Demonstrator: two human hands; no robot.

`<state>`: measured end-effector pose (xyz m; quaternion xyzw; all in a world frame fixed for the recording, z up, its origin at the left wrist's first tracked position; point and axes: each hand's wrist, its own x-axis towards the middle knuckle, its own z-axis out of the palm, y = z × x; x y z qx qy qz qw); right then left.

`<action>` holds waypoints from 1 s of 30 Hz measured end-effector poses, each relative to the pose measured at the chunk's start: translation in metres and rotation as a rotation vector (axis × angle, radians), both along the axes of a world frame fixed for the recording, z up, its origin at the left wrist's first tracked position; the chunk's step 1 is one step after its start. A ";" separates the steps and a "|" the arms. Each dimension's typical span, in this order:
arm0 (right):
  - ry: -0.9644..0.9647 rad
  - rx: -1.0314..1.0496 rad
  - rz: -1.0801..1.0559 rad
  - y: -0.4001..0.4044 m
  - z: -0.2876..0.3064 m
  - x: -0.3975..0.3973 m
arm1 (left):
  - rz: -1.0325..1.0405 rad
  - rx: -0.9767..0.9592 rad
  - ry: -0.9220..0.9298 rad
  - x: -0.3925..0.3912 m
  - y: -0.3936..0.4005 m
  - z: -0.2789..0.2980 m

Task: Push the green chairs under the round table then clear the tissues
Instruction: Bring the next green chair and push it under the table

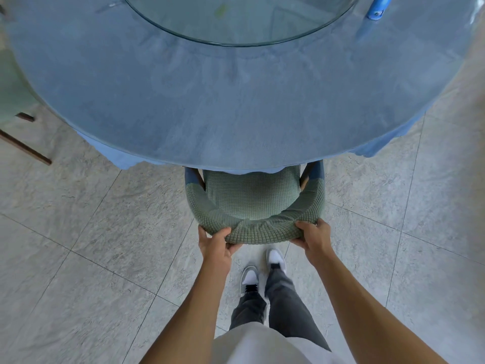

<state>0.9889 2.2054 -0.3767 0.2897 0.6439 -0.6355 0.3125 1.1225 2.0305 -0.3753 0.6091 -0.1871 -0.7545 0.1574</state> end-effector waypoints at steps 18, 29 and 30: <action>-0.059 -0.118 0.016 -0.032 -0.004 -0.115 | 0.048 0.016 0.063 -0.104 -0.030 0.005; -0.077 -0.236 -0.031 -0.053 -0.004 -0.145 | 0.006 -0.017 0.104 -0.133 -0.055 0.005; -0.076 -0.232 -0.025 -0.054 -0.004 -0.146 | 0.000 -0.024 0.100 -0.134 -0.056 0.005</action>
